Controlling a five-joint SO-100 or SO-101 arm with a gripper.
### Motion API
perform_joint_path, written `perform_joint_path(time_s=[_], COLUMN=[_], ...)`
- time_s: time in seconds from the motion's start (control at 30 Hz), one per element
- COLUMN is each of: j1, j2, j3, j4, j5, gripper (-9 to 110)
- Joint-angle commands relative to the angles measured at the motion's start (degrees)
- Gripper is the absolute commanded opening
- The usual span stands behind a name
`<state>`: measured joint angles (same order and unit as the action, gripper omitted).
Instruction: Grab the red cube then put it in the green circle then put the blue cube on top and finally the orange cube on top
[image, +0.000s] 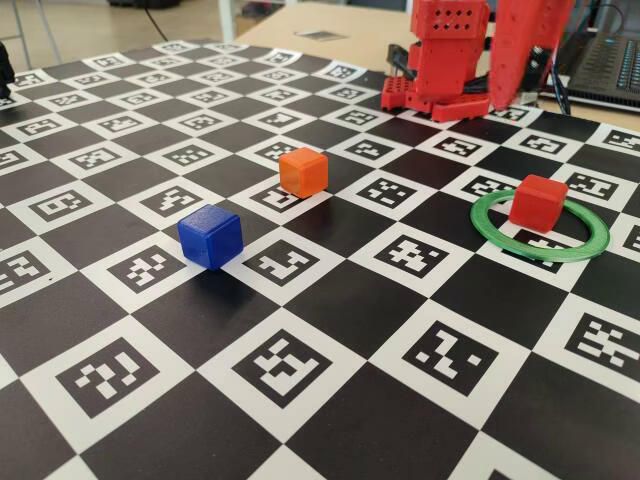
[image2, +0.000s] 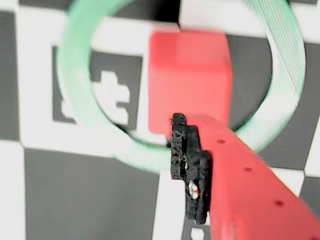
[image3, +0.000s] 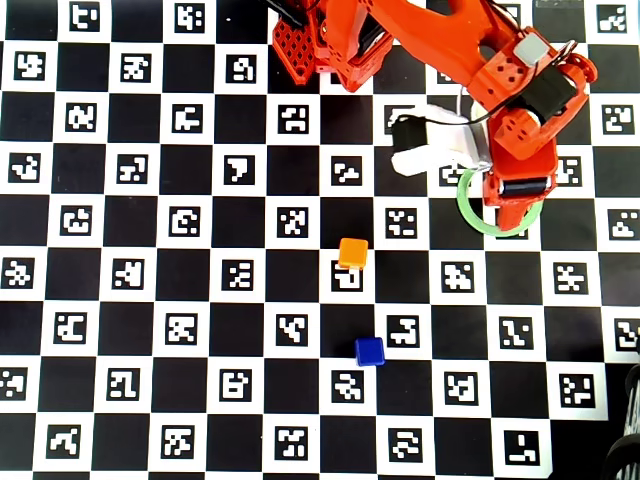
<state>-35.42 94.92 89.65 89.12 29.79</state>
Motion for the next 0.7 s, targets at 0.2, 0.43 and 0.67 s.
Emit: perform_joint_path(time_s=[0.2,0.43,0.67], j1=[17.75,26.46,29.71], j2=[-3.34,-15.29,-24.52], j3=[-15.47,-27.51,-38.85], j4=[8.70,10.72,11.78], j5=[-21.80,-30.23,-31.82], gripper=[31,31,32])
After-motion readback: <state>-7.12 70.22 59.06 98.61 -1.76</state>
